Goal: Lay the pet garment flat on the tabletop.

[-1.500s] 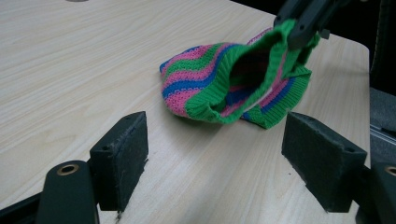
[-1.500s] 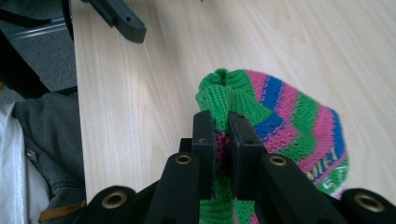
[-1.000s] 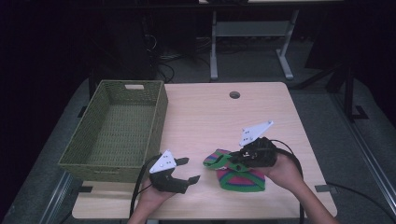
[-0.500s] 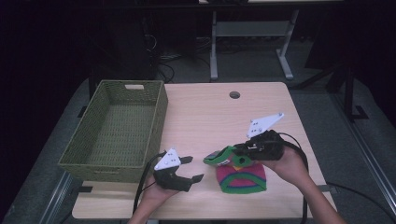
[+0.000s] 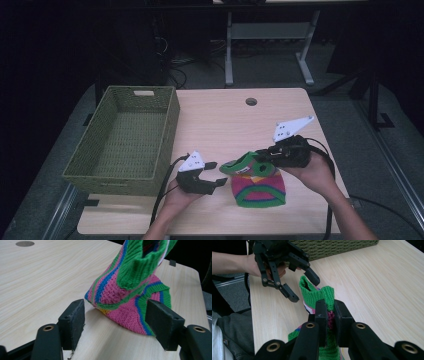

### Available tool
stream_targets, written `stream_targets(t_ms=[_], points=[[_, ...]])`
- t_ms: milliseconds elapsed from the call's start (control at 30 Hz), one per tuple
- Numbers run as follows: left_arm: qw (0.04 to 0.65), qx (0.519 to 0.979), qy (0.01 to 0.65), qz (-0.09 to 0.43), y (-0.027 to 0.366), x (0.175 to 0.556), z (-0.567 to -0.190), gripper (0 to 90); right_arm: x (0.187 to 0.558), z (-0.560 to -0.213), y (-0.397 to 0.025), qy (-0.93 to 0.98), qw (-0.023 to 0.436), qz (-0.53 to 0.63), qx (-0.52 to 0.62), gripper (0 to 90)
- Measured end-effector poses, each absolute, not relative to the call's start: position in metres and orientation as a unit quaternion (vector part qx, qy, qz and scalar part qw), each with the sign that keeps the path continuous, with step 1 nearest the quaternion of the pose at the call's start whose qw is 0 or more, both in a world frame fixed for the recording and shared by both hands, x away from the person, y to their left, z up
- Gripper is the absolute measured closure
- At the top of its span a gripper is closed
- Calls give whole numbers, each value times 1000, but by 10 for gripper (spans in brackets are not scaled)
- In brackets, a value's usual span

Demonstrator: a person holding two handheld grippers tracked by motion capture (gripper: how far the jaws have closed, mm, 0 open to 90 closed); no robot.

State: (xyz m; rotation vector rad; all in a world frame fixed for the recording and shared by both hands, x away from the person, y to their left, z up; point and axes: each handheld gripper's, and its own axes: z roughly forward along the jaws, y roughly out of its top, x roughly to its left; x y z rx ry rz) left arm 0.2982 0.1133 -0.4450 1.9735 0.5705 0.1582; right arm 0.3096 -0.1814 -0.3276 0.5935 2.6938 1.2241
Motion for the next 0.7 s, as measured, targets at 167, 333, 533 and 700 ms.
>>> stream_targets(t_ms=[167, 333, 533, 700], points=[[510, 827, 226, 67, 103, 303, -450, 387, 312, -327, -185, 889, 61, 406, 203, 821], [526, 818, 220, 74, 102, 303, -446, 482, 313, -327, -187, 890, 61, 403, 206, 821], [534, 814, 216, 79, 104, 305, -435, 647, 313, -326, -191, 889, 65, 403, 209, 822], [532, 813, 219, 87, 102, 309, -429, 747, 315, -327, -196, 887, 66, 403, 215, 823]])
